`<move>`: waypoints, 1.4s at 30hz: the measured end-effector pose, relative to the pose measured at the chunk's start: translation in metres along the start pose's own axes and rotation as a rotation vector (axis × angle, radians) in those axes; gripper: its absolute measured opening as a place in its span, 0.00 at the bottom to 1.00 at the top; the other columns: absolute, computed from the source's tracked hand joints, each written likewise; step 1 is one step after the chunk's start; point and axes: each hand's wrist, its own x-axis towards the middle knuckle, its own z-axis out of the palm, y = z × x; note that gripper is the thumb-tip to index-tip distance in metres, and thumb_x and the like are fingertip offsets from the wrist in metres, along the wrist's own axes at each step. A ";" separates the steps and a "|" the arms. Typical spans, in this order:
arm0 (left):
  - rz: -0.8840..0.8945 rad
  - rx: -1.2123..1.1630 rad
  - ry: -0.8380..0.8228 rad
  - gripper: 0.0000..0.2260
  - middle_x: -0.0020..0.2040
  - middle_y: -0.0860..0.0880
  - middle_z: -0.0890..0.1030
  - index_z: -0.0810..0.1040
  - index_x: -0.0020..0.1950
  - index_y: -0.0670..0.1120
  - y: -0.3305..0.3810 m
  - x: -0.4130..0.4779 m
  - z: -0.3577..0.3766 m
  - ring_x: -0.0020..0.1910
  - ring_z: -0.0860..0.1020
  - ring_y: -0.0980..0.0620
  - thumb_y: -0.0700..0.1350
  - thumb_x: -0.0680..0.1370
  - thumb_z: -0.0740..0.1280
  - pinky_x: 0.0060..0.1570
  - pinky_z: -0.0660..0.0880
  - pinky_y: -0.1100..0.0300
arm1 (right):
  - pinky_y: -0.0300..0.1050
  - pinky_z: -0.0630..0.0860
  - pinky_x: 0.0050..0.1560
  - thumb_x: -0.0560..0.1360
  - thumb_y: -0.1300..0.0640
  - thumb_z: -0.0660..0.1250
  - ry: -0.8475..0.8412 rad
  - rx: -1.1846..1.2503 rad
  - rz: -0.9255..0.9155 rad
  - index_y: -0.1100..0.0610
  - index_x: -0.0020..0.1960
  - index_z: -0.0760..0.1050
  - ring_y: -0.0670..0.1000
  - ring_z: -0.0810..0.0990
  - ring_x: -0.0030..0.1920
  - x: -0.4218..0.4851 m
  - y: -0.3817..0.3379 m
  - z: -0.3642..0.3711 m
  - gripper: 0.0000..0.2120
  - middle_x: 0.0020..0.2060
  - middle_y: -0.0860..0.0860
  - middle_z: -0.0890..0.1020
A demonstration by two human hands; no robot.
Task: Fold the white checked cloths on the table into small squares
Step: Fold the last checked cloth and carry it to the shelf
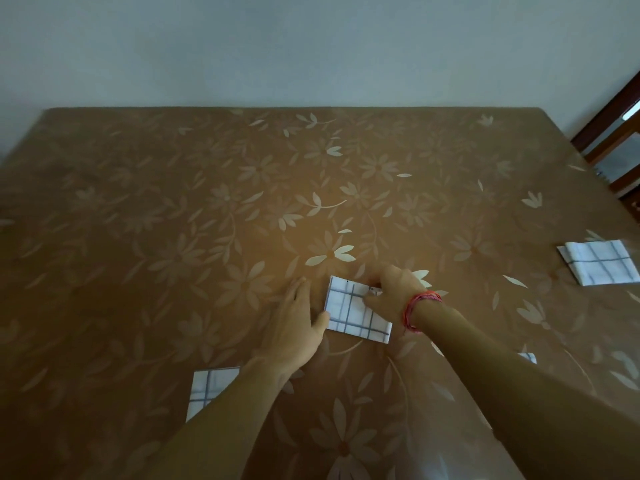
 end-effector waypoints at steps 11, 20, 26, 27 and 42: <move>-0.323 -1.017 0.042 0.12 0.49 0.47 0.85 0.82 0.56 0.44 0.054 -0.063 -0.064 0.49 0.83 0.51 0.40 0.73 0.74 0.48 0.79 0.56 | 0.43 0.81 0.38 0.71 0.61 0.73 0.157 0.678 0.007 0.55 0.38 0.80 0.47 0.84 0.35 -0.103 -0.033 -0.048 0.04 0.32 0.48 0.85; -0.178 -1.063 0.168 0.06 0.45 0.45 0.86 0.84 0.48 0.42 0.084 -0.144 -0.115 0.46 0.85 0.45 0.34 0.75 0.70 0.48 0.81 0.49 | 0.43 0.81 0.38 0.70 0.66 0.73 0.092 0.816 -0.120 0.57 0.43 0.82 0.49 0.85 0.38 -0.184 -0.077 -0.063 0.06 0.36 0.52 0.86; -0.126 -0.927 0.242 0.05 0.41 0.47 0.86 0.85 0.45 0.44 0.067 -0.184 -0.147 0.41 0.85 0.48 0.35 0.74 0.72 0.40 0.82 0.54 | 0.39 0.79 0.35 0.72 0.68 0.71 0.101 0.861 -0.217 0.54 0.43 0.83 0.45 0.82 0.34 -0.218 -0.111 -0.062 0.09 0.33 0.55 0.84; -0.125 -0.921 0.253 0.05 0.40 0.47 0.86 0.85 0.45 0.44 0.064 -0.189 -0.152 0.41 0.85 0.49 0.35 0.74 0.72 0.39 0.82 0.55 | 0.38 0.79 0.34 0.72 0.68 0.70 0.089 0.871 -0.235 0.55 0.43 0.83 0.45 0.82 0.33 -0.222 -0.118 -0.062 0.09 0.32 0.54 0.84; -0.241 -0.803 0.608 0.03 0.40 0.56 0.86 0.85 0.45 0.50 -0.006 -0.303 -0.242 0.41 0.84 0.57 0.43 0.73 0.75 0.41 0.80 0.61 | 0.44 0.80 0.37 0.71 0.63 0.73 -0.160 0.754 -0.491 0.60 0.42 0.85 0.50 0.82 0.32 -0.246 -0.254 -0.022 0.01 0.32 0.54 0.85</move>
